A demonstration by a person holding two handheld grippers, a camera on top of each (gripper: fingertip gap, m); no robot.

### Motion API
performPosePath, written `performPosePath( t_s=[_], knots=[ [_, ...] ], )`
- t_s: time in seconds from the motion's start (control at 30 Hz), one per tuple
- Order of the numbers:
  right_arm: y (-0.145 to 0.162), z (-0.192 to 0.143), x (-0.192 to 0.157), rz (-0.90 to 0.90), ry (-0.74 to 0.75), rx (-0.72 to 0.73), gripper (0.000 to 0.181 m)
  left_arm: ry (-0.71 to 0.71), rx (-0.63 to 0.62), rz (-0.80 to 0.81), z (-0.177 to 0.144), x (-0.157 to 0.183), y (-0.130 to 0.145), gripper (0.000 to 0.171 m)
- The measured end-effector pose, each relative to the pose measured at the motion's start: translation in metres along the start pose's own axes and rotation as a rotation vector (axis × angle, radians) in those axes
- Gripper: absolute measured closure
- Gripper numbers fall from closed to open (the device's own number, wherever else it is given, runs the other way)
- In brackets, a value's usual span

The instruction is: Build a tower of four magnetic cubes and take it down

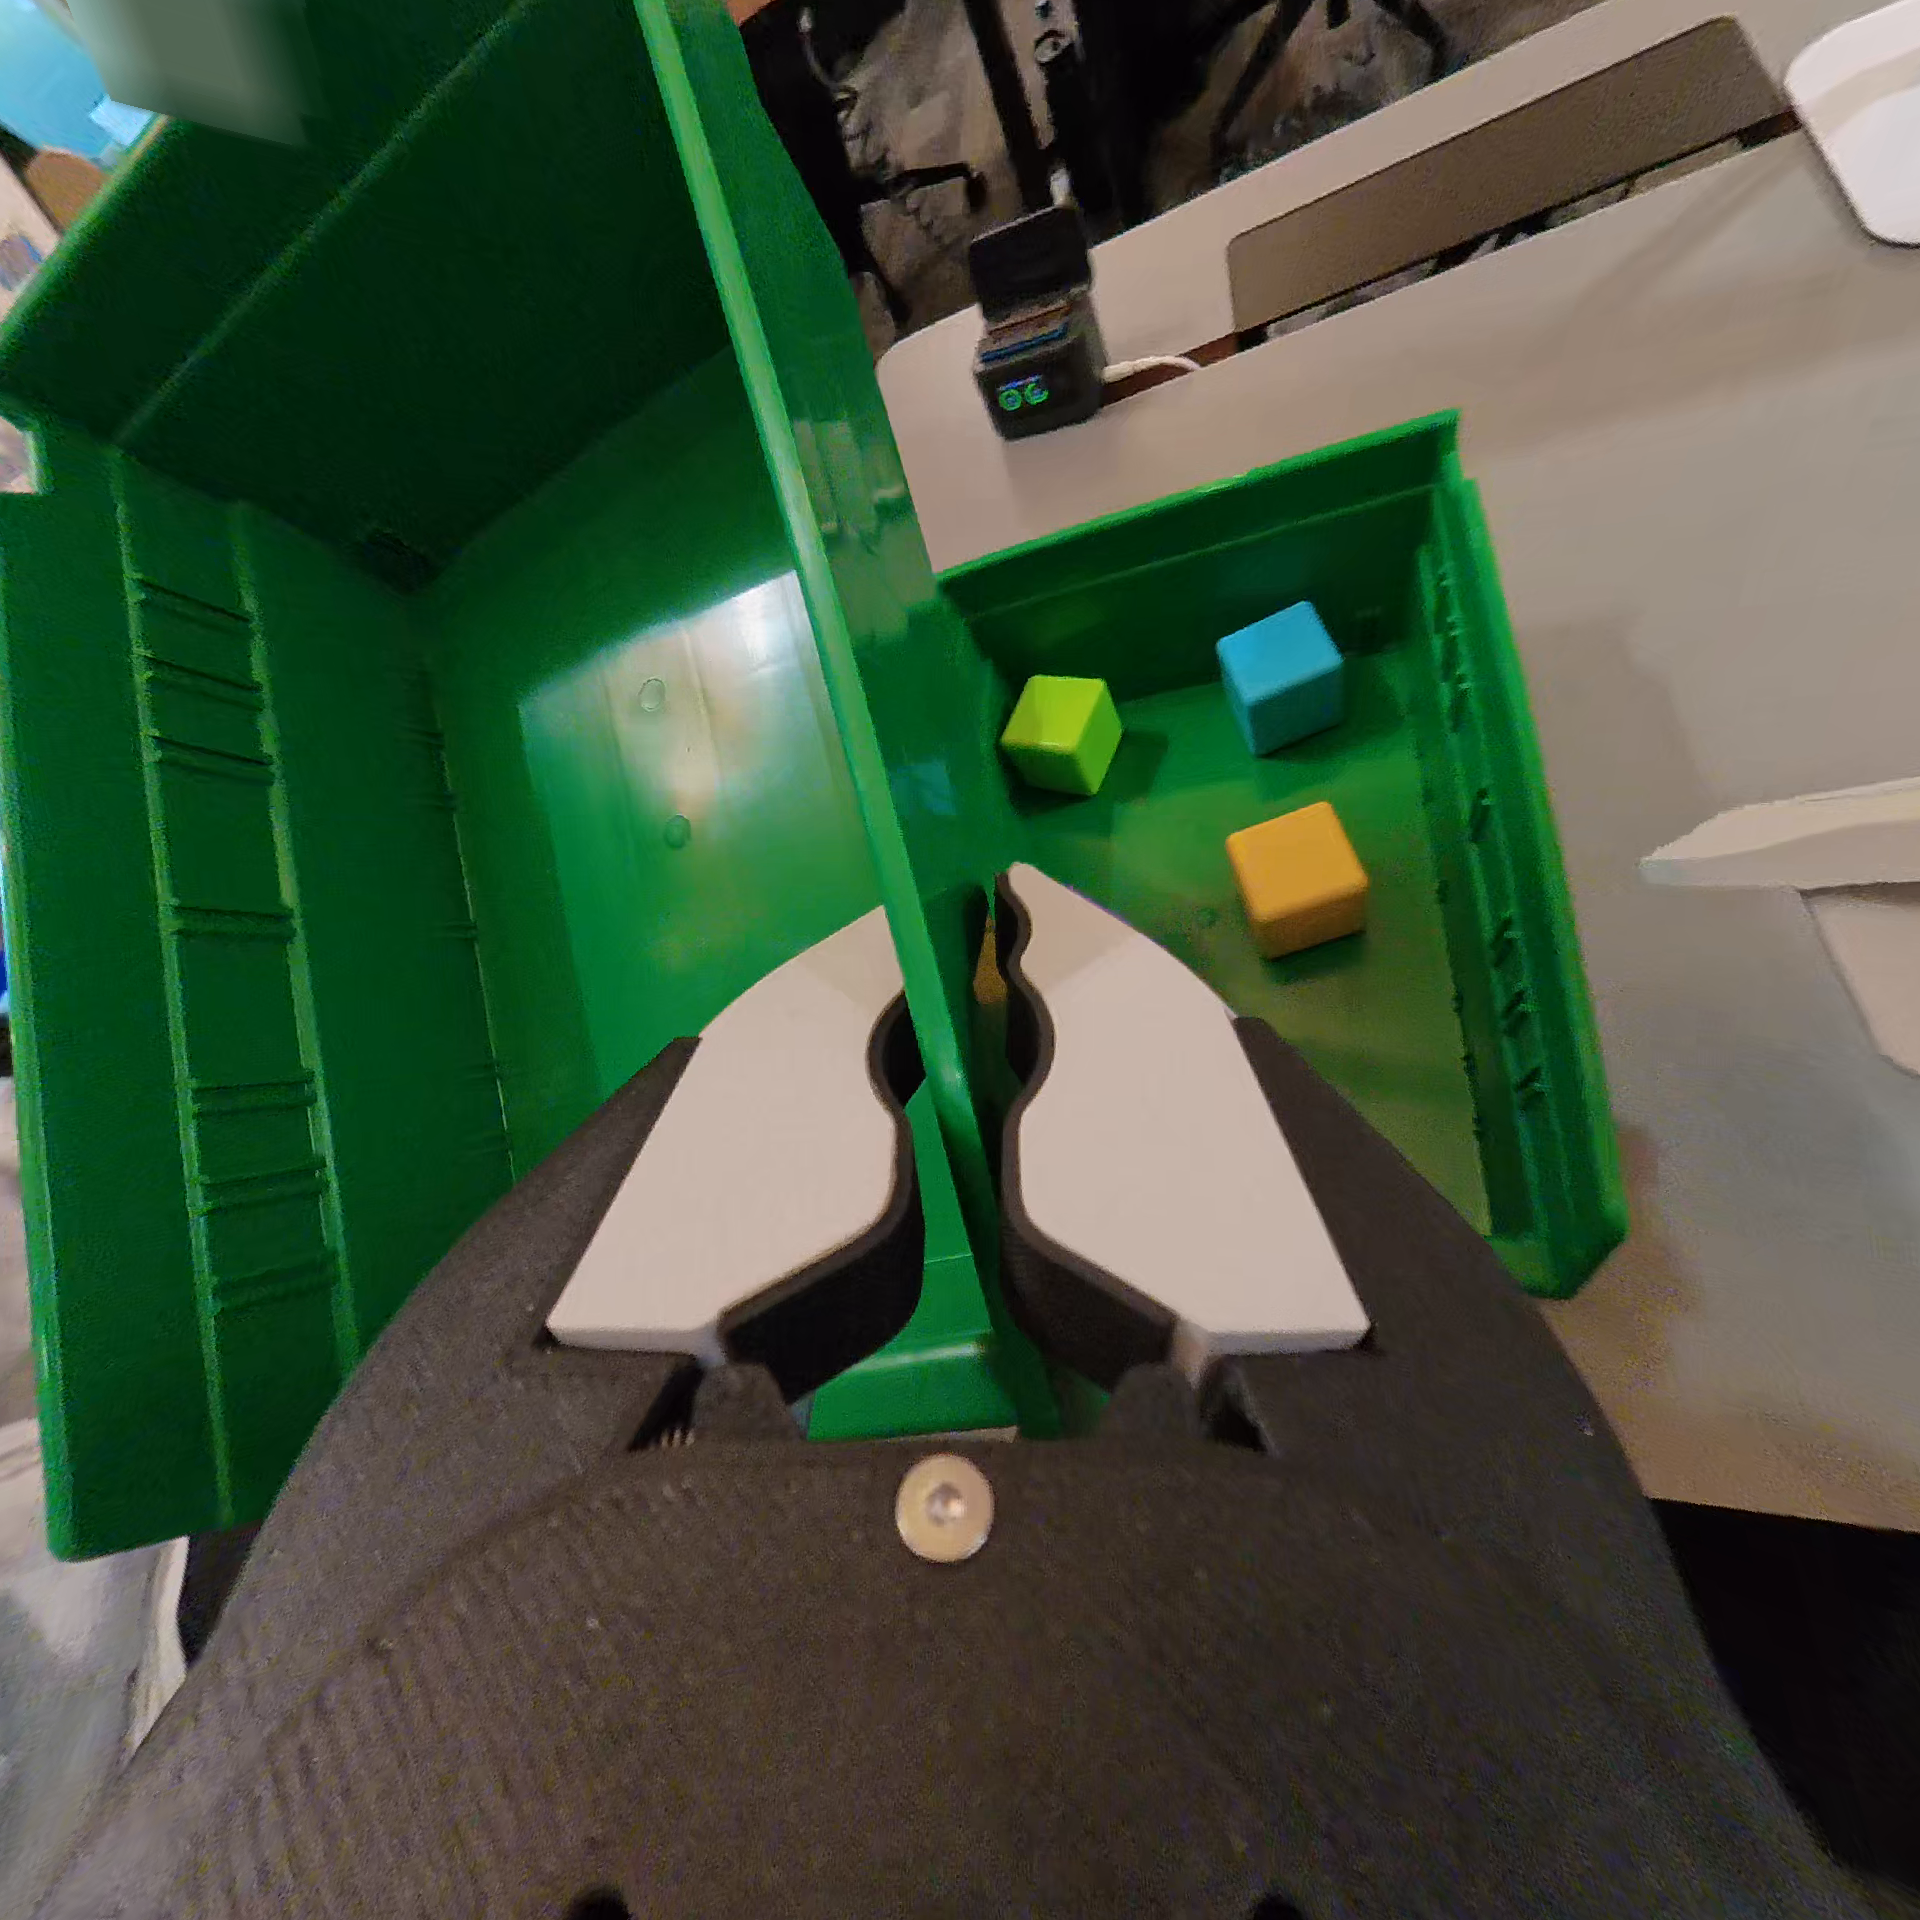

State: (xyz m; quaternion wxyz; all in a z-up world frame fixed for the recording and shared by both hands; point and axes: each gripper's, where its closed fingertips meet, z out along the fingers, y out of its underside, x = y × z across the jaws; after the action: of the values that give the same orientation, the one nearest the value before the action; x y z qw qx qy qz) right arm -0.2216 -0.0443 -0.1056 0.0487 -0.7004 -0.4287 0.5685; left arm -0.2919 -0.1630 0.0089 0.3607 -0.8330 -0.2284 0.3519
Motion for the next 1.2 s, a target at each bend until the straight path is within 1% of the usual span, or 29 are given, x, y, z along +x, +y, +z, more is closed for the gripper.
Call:
performPosePath(
  t_s=[0.07, 0.13, 0.2, 0.3, 0.4, 0.53, 0.63, 0.8, 0.97, 1.1, 1.2],
  knots=[
    [0.009, -0.003, 0.007, 0.018, -0.005, -0.031, 0.181, 0.024, 0.019, 0.014, 0.000, 0.009, -0.006, 0.158],
    [0.029, 0.001, 0.010, 0.008, 0.007, -0.104, 0.181, 0.042, 0.033, 0.027, -0.001, 0.016, -0.011, 0.158],
    [0.043, 0.008, 0.009, -0.005, 0.024, -0.127, 0.181, 0.047, 0.037, 0.041, -0.001, 0.022, -0.015, 0.158],
    [0.046, 0.023, 0.002, -0.002, 0.017, -0.128, 0.181, 0.052, 0.032, 0.062, 0.000, 0.030, -0.017, 0.158],
    [0.030, 0.036, 0.003, -0.012, 0.043, -0.081, 0.181, 0.071, 0.027, 0.075, 0.001, 0.036, -0.017, 0.158],
    [0.005, 0.051, 0.001, -0.012, 0.064, -0.070, 0.181, 0.093, 0.035, 0.076, 0.003, 0.041, -0.019, 0.158],
    [-0.017, 0.060, 0.009, -0.069, 0.131, -0.040, 0.181, 0.088, 0.035, 0.082, 0.004, 0.042, -0.019, 0.158],
    [-0.040, 0.073, 0.023, -0.042, 0.162, -0.009, 0.181, 0.085, 0.035, 0.074, 0.005, 0.039, -0.018, 0.158],
    [-0.073, 0.080, 0.045, -0.083, 0.248, 0.041, 0.181, 0.081, 0.032, 0.069, 0.005, 0.036, -0.016, 0.158],
    [-0.094, 0.090, 0.056, -0.086, 0.252, 0.061, 0.180, 0.080, 0.033, 0.066, 0.007, 0.035, -0.015, 0.158],
    [-0.109, 0.100, 0.059, -0.114, 0.228, 0.094, 0.181, 0.085, 0.030, 0.066, 0.008, 0.037, -0.015, 0.157]
  ],
)
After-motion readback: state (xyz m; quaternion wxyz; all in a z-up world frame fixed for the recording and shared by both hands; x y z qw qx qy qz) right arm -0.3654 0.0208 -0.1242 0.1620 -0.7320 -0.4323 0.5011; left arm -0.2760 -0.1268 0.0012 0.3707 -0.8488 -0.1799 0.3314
